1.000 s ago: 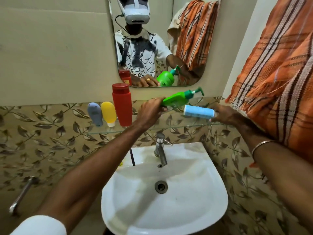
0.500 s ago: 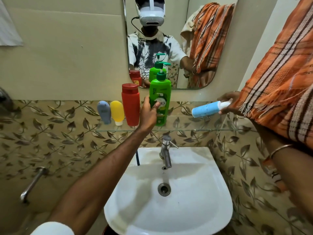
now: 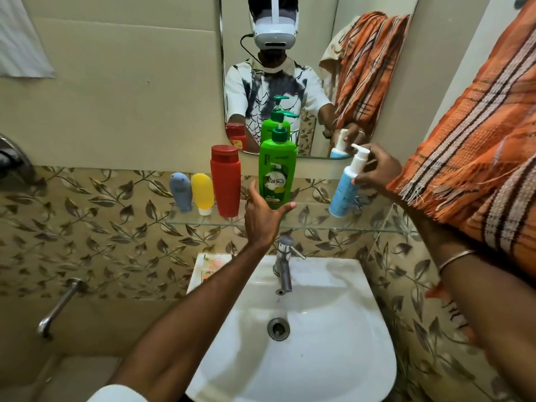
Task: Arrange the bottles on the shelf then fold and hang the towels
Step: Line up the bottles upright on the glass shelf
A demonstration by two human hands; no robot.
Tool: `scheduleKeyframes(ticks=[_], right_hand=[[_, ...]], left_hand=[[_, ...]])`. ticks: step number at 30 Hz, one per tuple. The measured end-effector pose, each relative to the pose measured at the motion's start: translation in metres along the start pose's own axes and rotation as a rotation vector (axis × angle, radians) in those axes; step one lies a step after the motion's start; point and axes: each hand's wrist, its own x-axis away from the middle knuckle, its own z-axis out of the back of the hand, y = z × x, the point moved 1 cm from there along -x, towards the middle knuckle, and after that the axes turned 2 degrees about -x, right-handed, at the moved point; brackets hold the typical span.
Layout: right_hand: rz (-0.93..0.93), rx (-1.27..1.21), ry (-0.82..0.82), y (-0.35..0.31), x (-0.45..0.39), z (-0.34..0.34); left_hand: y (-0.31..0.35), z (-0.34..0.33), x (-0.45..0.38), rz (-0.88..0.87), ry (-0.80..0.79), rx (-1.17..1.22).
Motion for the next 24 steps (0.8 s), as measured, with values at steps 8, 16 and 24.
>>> scheduleKeyframes(ticks=[8,16,24], right_hand=[[0.006,-0.223,-0.073,0.006,0.007,-0.029],[0.021,-0.305,-0.177,-0.001,0.004,-0.064],[0.051,-0.305,-0.235,0.002,0.01,-0.095]], left_hand=[[-0.005,-0.006,0.01,-0.002,0.131,-0.137],[-0.014,0.008,0.017,-0.019,0.223,-0.21],[-0.01,0.013,0.016,-0.002,0.248,-0.238]])
